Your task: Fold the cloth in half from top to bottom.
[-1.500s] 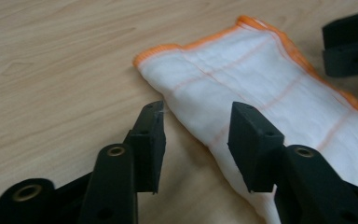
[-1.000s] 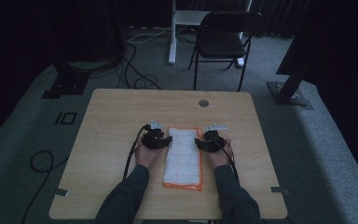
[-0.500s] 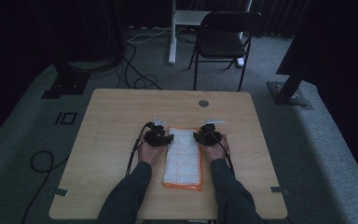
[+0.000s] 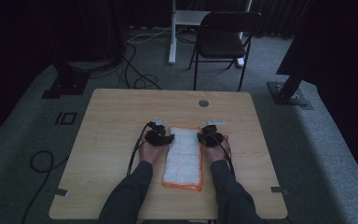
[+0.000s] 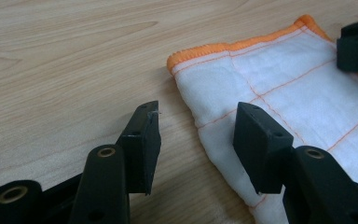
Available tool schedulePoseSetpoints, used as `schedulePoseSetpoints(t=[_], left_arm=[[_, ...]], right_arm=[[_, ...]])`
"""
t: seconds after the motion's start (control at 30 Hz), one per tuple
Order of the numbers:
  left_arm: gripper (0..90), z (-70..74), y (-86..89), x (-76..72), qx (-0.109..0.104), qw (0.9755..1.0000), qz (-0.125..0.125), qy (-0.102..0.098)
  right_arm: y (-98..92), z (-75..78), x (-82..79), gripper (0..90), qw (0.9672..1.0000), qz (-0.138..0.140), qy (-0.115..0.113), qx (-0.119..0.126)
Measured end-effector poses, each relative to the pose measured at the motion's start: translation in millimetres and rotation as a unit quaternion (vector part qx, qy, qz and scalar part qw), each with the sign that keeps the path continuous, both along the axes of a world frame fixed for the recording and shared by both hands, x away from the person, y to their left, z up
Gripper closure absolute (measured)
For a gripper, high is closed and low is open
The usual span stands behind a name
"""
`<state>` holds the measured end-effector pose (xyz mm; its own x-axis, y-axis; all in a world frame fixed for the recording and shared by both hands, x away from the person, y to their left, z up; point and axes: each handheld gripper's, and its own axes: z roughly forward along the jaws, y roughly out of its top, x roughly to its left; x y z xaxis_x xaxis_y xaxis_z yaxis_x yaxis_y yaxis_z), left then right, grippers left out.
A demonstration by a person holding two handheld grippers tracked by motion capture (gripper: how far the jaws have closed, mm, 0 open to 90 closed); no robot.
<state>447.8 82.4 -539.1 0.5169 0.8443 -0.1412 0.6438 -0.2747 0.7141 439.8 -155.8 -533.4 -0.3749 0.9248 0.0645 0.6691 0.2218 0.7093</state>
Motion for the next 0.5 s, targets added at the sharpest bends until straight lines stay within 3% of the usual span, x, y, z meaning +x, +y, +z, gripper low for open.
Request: schedulePoseSetpoints(t=[0.03,0.17,0.23,0.37,0.43,0.5], left_arm=[[51.3,-0.1,0.0,0.4,-0.002,1.0,0.002,0.001],[51.7,-0.2,-1.0,1.1,-0.004,1.0,0.006,0.002],[52.4,0.3,-1.8,1.5,-0.006,1.0,0.005,0.006],[64.9,1.5,-4.3,2.2,-0.003,0.9999,-0.004,0.014],[76.9,1.3,-4.3,2.7,-0.01,0.9997,-0.011,0.021],[79.4,0.8,-3.5,3.6,-0.015,0.9993,-0.02,0.027]], right_arm=[[-1.3,-1.7,0.7,66.7,1.0,-0.006,0.004,-0.001],[-4.8,-3.9,3.2,58.2,0.9996,-0.022,0.013,0.009],[-5.4,-3.8,3.6,58.3,0.9995,-0.023,0.014,0.012],[-5.2,-3.1,4.4,75.0,0.9991,-0.013,0.026,0.032],[-3.2,-3.7,5.7,83.5,0.9987,-0.005,0.031,0.041],[-2.7,-3.9,6.0,84.1,0.9988,-0.003,0.028,0.039]])
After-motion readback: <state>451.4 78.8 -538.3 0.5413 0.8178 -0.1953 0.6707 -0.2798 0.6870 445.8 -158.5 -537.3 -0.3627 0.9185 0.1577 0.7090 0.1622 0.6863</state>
